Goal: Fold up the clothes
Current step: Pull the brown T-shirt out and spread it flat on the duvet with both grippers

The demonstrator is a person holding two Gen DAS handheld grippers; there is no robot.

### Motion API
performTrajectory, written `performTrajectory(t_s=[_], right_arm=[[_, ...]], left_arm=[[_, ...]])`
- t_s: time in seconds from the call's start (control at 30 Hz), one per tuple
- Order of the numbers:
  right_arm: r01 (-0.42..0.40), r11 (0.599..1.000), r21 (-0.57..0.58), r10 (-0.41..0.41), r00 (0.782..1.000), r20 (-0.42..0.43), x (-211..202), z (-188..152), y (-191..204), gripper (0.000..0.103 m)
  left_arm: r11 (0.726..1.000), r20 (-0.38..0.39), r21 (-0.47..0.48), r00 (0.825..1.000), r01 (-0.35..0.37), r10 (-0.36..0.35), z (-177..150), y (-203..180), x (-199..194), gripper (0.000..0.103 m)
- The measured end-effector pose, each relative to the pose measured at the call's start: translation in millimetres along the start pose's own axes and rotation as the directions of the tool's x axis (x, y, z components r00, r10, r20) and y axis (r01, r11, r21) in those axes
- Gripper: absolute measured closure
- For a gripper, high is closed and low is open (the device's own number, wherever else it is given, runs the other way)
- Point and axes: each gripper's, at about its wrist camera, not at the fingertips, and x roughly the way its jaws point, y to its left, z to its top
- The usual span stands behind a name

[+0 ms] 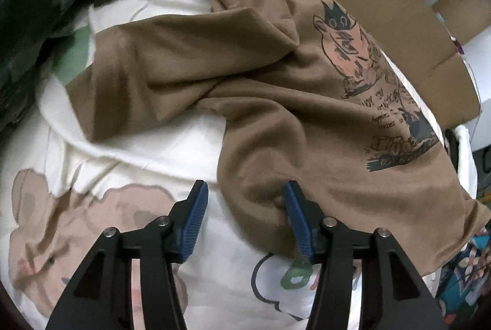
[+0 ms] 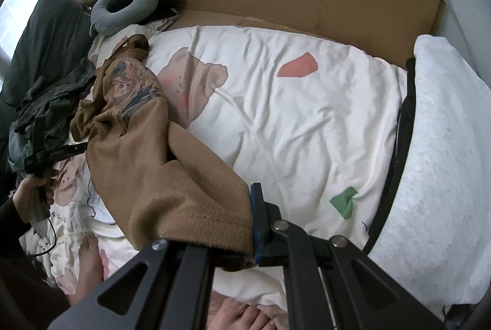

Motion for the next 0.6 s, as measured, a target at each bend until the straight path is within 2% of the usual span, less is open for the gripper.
performTrajectory(t_s=[0.23,0.37,0.4,0.43,0.5,0.6], right_arm=[[0.017,1.000,-0.010,-0.017,1.000,-0.002,-1,-3,-1,0.100],[0.027,1.000,-0.009,-0.027,1.000,0.000,-4,-5,-1,0.100],[0.029,1.000,-0.010,-0.029,1.000,0.000,-5,-6,-1,0.100],[0.032,0.999,-0.011,-0.032,0.999,0.001,-5,-7,-1,0.100],[0.040,0.999,-0.008,-0.040,0.999,0.005,-7,-8,-2,0.100],[0.058,0.998,-0.007,-0.058,0.998,0.018,-13,-8,-2,0.100]], left_arm=[[0.999,0.003,-0.030,1.000,0.024,-0.024,5,0,10,0.051],[0.995,0.008,-0.071,0.997,0.073,-0.072,7,-1,13,0.051],[0.994,0.007,-0.078,0.997,0.083,-0.083,7,-1,13,0.060],[0.992,0.003,-0.083,0.996,0.090,-0.090,6,-1,13,0.083],[0.990,-0.005,-0.095,0.995,0.102,-0.103,6,0,12,0.099],[0.989,0.015,-0.080,0.992,0.125,-0.124,4,-9,-2,0.101]])
